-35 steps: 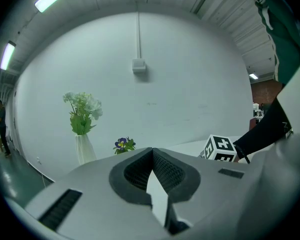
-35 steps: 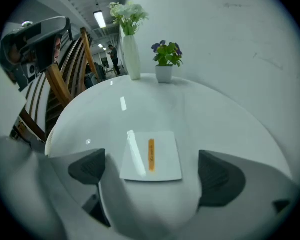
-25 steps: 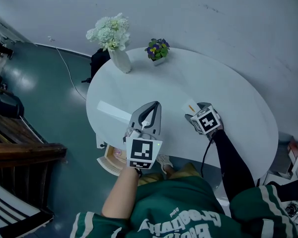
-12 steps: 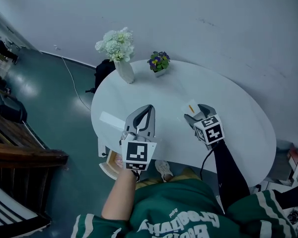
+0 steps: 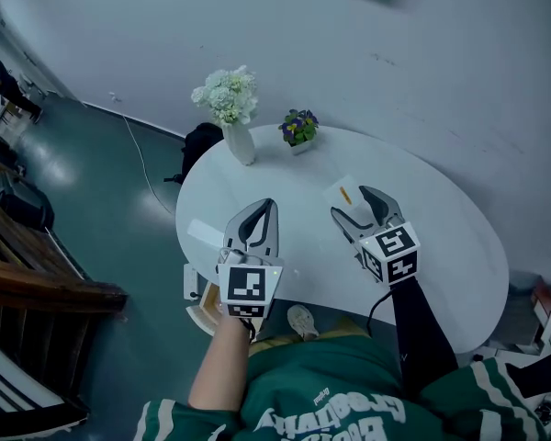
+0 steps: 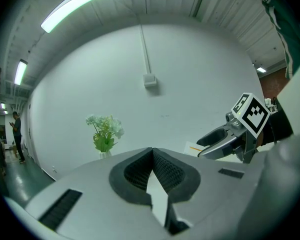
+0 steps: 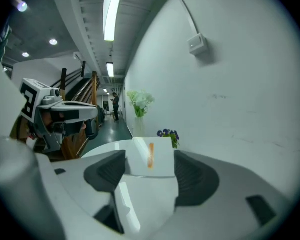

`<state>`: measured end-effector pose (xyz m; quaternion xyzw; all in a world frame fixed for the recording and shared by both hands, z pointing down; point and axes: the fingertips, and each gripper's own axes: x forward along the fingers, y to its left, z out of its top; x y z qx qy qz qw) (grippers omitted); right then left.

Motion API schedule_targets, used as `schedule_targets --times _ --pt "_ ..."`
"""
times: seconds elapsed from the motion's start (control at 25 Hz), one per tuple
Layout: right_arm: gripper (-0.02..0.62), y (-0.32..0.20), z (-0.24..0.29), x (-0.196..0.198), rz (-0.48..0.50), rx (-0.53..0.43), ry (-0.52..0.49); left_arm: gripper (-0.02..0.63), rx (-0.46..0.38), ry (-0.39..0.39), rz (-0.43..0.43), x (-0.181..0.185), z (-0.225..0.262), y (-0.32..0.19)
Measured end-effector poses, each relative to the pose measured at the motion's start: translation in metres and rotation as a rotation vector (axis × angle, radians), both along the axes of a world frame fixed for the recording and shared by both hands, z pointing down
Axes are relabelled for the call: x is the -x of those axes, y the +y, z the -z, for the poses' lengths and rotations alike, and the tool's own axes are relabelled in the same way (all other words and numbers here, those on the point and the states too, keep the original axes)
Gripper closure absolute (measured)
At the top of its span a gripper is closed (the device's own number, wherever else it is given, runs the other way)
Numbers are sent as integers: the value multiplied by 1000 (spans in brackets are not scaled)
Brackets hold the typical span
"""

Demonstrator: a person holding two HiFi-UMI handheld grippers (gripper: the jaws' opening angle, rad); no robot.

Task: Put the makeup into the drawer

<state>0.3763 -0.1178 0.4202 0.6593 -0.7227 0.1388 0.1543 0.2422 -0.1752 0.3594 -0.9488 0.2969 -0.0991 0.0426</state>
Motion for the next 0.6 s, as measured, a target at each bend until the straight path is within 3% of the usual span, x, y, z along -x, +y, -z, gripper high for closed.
schedule_targets --times 0.36,0.6 --pt "282 -2 14 23 63 -33 -5 606 -4 6 52 24 1 -3" --pt "283 -23 11 73 156 -34 -21 606 -4 6 149 80 0 -12"
